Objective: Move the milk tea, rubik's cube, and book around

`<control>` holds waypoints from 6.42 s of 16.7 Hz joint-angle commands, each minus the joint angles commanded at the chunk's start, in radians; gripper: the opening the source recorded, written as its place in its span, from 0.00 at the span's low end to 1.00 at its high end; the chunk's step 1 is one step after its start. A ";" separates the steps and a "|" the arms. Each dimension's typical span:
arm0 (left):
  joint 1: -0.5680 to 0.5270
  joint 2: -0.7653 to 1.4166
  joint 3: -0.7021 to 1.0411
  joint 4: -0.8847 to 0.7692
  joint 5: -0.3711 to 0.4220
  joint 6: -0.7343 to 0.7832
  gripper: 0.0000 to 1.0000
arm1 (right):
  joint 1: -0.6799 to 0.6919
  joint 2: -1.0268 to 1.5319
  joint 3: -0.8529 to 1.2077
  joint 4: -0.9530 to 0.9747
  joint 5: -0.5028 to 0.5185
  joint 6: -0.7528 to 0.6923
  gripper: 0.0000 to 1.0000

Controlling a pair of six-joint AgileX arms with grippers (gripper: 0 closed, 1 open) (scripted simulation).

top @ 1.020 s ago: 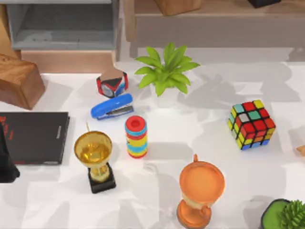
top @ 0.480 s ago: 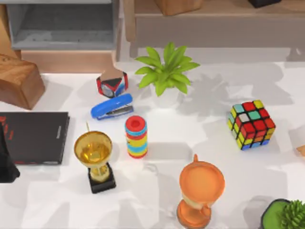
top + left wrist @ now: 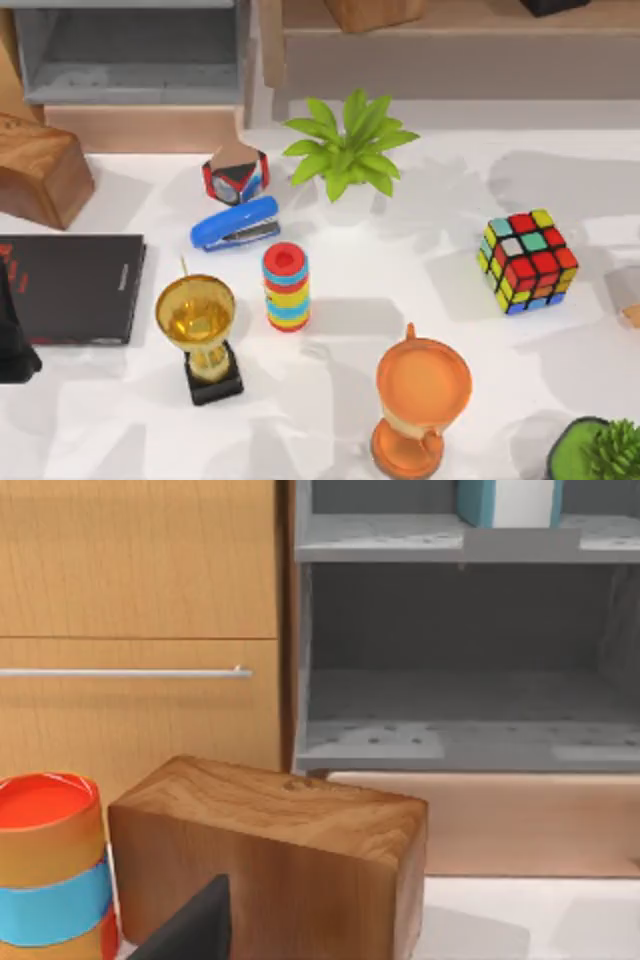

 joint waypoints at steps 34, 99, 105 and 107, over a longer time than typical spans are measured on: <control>0.000 0.000 0.000 0.000 0.000 0.000 1.00 | -0.101 0.187 -0.074 0.155 -0.027 0.014 0.83; 0.000 0.000 0.000 0.000 0.000 0.000 1.00 | 0.557 0.076 0.966 -2.174 0.327 0.081 1.00; 0.000 0.000 0.000 0.000 0.000 0.000 1.00 | 0.699 0.128 0.972 -2.457 0.394 0.107 1.00; 0.000 0.000 0.000 0.000 0.000 0.000 1.00 | 0.705 0.130 0.969 -2.467 0.396 0.109 1.00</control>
